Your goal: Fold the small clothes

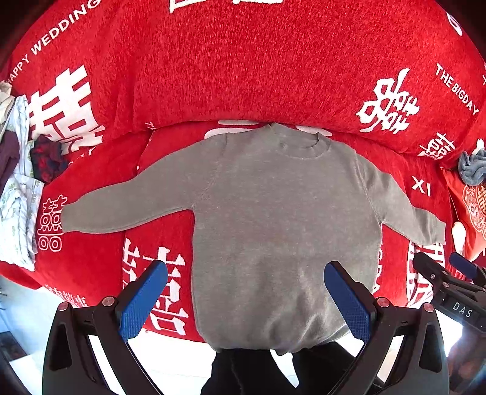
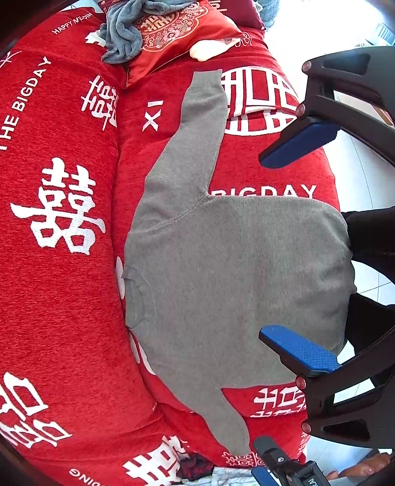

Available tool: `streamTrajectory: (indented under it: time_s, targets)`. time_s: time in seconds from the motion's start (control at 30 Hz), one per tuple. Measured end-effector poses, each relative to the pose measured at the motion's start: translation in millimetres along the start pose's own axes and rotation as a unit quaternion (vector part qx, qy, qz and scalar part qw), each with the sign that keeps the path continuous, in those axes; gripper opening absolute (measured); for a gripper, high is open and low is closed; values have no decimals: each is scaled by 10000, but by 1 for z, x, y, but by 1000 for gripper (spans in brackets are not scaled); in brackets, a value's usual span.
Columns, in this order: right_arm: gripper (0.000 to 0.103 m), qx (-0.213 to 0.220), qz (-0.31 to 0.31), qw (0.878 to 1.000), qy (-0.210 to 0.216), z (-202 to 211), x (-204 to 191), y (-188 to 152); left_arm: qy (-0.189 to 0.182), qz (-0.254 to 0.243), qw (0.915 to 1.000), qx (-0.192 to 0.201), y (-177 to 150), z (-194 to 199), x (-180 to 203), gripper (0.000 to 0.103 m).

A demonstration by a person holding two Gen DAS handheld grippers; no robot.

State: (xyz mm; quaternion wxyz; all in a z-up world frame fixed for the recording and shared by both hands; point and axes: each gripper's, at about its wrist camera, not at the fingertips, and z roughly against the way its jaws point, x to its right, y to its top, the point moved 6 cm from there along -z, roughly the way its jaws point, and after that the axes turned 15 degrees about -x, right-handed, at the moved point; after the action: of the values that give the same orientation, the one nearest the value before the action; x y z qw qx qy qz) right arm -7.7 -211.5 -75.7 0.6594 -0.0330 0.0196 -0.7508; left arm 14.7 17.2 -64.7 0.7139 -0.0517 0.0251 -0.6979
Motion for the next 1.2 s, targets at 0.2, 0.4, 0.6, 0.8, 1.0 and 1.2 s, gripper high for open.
streamTrajectory:
  time_s: [0.2,0.4,0.6,0.8,1.0,1.2]
  targets:
    - [103,21,8,10000,-24,0,-1,-2,-6,47,10000,16,0,0,-2,103]
    - [103,123,-74,9999,-42,2,2,-5,32,24,9999,109,-2,2,-5,103]
    - [103,127,-217,9997,-41,-1,6,-7,199,-2,9995,237,-6,4,-13,103]
    - [103,163,-199,9996,-125,0,4,-7,144,155,9996,167,-10,-2,-24,103]
    - [103,188,-167,9995,-172,1,2,-10,123,170,9997,133,-12,-5,-24,103]
    - [103,192,-204,9994,-195,0,3,-14,86,198,9997,75,-13,-6,-24,103]
